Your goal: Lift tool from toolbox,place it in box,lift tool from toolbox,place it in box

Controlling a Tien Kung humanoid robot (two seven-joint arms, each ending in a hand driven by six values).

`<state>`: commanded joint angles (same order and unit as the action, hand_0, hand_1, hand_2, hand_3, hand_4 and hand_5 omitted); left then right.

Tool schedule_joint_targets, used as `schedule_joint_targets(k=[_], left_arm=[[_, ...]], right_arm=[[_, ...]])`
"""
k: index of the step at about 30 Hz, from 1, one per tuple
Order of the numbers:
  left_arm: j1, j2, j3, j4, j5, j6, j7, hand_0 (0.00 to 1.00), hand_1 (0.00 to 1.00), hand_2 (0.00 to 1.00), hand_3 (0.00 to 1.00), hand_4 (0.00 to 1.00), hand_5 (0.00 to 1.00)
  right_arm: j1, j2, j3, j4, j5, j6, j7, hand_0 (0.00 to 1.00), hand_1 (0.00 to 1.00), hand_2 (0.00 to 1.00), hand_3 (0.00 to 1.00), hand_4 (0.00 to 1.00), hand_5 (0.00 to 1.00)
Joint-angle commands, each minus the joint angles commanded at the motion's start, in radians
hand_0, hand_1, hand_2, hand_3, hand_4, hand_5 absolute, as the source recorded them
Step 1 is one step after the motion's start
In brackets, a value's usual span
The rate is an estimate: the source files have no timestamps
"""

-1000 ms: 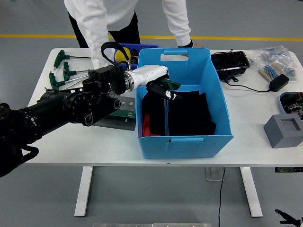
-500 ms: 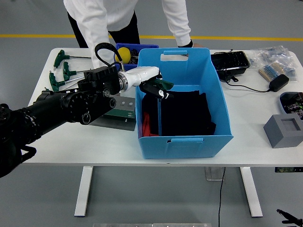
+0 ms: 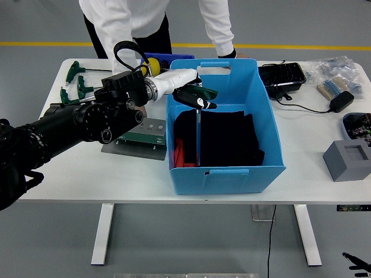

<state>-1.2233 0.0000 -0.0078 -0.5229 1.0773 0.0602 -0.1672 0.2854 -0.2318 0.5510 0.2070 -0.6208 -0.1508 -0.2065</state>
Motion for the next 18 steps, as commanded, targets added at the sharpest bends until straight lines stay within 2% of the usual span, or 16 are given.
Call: schedule_joint_targets(k=[1, 2, 7, 8, 13, 14, 18], left_arm=[[0.002, 0.000, -0.002, -0.008, 0.005, -0.003, 0.001, 0.185, 0.069, 0.169, 0.344, 0.983, 0.739], [0.004, 0.000, -0.005, -0.014, 0.012, -0.007, 0.002, 0.190, 0.109, 0.203, 0.383, 0.987, 0.736], [0.015, 0.000, -0.030, -0.044, 0.047, -0.042, 0.015, 0.190, 0.109, 0.203, 0.383, 0.987, 0.736], [0.017, 0.000, -0.032, -0.052, 0.053, -0.046, 0.016, 0.194, 0.140, 0.227, 0.420, 0.991, 0.737], [0.015, 0.000, -0.030, -0.082, 0.058, -0.049, 0.011, 0.194, 0.140, 0.227, 0.420, 0.991, 0.737], [0.014, 0.000, -0.029, -0.085, 0.055, -0.048, 0.009, 0.240, 0.239, 0.348, 0.467, 0.994, 0.737], [0.008, 0.000, -0.023, -0.097, 0.042, -0.042, -0.003, 0.240, 0.239, 0.348, 0.467, 0.994, 0.737]], right_arm=[[0.001, -0.001, 0.000, 0.000, 0.002, 0.000, 0.001, 0.652, 0.646, 0.710, 0.576, 0.833, 0.689], [0.001, -0.001, -0.001, 0.000, 0.003, 0.000, 0.001, 0.652, 0.642, 0.705, 0.576, 0.833, 0.689], [0.005, -0.005, 0.001, 0.000, 0.002, 0.000, 0.000, 0.652, 0.642, 0.705, 0.576, 0.833, 0.689], [0.007, -0.005, 0.002, 0.000, -0.001, 0.000, -0.001, 0.652, 0.642, 0.705, 0.576, 0.833, 0.689], [0.014, -0.008, 0.009, 0.001, -0.014, 0.002, -0.005, 0.652, 0.640, 0.704, 0.576, 0.833, 0.689], [0.016, -0.008, 0.010, 0.001, -0.016, 0.002, -0.006, 0.652, 0.640, 0.701, 0.575, 0.832, 0.689], [0.021, -0.009, 0.011, 0.001, -0.020, 0.002, -0.005, 0.652, 0.640, 0.701, 0.575, 0.832, 0.689]])
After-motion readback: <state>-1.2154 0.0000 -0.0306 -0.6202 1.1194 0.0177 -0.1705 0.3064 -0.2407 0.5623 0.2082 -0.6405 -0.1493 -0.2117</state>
